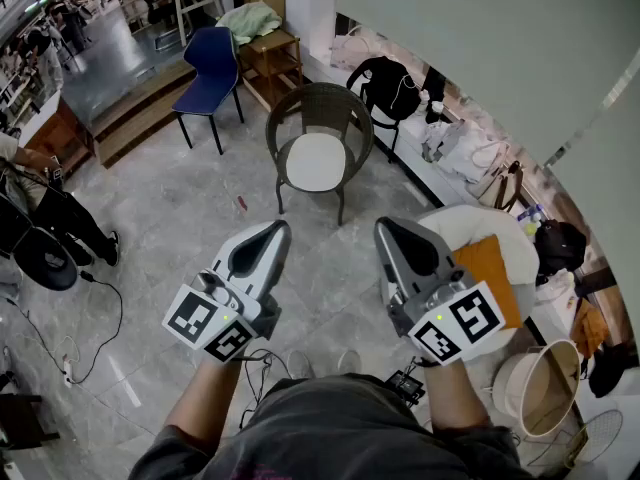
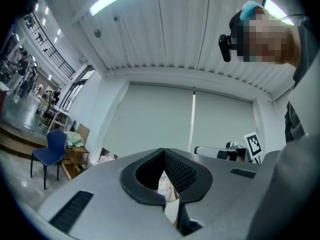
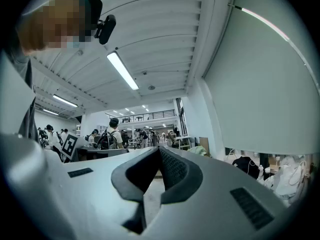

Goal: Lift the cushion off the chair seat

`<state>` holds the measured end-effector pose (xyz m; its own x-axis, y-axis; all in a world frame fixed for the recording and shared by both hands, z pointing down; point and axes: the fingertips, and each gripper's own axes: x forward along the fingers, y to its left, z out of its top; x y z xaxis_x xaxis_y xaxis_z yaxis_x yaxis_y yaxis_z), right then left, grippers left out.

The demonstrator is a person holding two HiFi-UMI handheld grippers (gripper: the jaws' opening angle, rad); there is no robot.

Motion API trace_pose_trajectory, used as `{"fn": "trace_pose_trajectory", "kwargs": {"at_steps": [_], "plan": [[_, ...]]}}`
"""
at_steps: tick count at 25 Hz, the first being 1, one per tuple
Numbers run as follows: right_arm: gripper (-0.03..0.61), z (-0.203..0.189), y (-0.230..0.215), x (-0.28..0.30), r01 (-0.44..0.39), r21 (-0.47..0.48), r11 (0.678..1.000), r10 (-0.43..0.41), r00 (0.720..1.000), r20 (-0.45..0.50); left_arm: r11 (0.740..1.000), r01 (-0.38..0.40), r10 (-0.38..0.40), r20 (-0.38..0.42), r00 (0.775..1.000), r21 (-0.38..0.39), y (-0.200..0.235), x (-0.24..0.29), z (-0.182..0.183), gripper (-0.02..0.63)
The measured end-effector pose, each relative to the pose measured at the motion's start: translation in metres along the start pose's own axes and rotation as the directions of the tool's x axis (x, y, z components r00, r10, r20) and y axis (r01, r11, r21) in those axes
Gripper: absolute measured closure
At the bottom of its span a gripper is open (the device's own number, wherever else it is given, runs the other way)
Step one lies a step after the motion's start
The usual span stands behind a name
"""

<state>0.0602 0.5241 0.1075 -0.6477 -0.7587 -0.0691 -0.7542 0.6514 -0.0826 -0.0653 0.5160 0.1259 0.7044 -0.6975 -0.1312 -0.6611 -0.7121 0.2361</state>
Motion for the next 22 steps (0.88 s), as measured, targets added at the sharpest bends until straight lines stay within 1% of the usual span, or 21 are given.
{"fn": "trace_pose_trajectory", "kwargs": {"at_steps": [5, 13, 22], "plan": [[0.567, 0.000, 0.002, 0.007, -0.007, -0.005, 1.000, 0.007, 1.000, 0.000, 1.000, 0.000, 0.000, 0.006, 1.000, 0.002, 0.006, -0.001, 0.003, 0.604], [0.566, -0.004, 0.009, 0.019, 0.011, 0.005, 1.000, -0.011, 1.000, 0.001, 1.000, 0.005, -0.005, 0.006, 1.000, 0.001, 0.020, -0.008, 0.007, 0.604], [0.566, -0.013, 0.036, 0.050, 0.041, 0.025, 0.999, -0.041, 0.999, 0.004, 1.000, 0.029, -0.029, -0.002, 1.000, 0.006, 0.055, -0.034, 0.017, 0.604]]}}
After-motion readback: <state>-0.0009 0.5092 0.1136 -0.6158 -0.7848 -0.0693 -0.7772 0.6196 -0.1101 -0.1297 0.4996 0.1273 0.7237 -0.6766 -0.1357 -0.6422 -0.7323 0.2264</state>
